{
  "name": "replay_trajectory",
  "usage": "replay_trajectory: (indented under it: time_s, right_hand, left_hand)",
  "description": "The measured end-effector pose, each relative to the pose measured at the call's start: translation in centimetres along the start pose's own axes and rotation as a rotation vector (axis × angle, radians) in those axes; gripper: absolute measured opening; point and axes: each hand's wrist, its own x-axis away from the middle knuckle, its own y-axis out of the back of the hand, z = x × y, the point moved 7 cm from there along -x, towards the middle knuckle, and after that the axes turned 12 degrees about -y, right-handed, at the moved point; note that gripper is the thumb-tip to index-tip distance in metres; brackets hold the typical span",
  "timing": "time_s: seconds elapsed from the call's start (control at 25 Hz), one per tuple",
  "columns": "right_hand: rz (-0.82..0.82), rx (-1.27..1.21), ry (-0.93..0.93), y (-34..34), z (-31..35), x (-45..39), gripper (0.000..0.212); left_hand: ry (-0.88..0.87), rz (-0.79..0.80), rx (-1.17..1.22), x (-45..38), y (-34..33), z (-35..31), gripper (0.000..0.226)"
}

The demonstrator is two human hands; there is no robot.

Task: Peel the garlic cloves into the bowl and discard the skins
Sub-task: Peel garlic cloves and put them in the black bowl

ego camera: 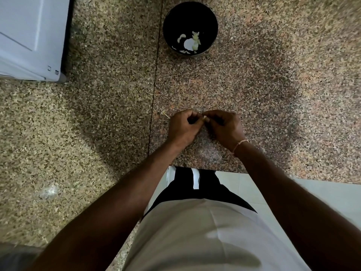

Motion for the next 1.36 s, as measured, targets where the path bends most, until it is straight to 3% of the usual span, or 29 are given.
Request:
replay_trajectory:
  time_s: [0.72,1.12,1.36]
  right_hand:
    - [-0.006,-0.018,0.006,0.04,-0.23,-0.24,0.019]
    - [0.013,0.059,0.041,-0.03,0.04,-0.24,0.02]
    - [0.005,0.038,0.011,-0.19,0.06,0.06,0.022]
  left_hand:
    - [-0.032,-0.074,-0.031,0.21,-0.07,-0.17,0.008]
    - [0.003,-0.069,-0.03,0.33,-0.35,-0.04,0.014]
    - [-0.014,-0.03,-0.046,0.31,-0.2,-0.23,0.006]
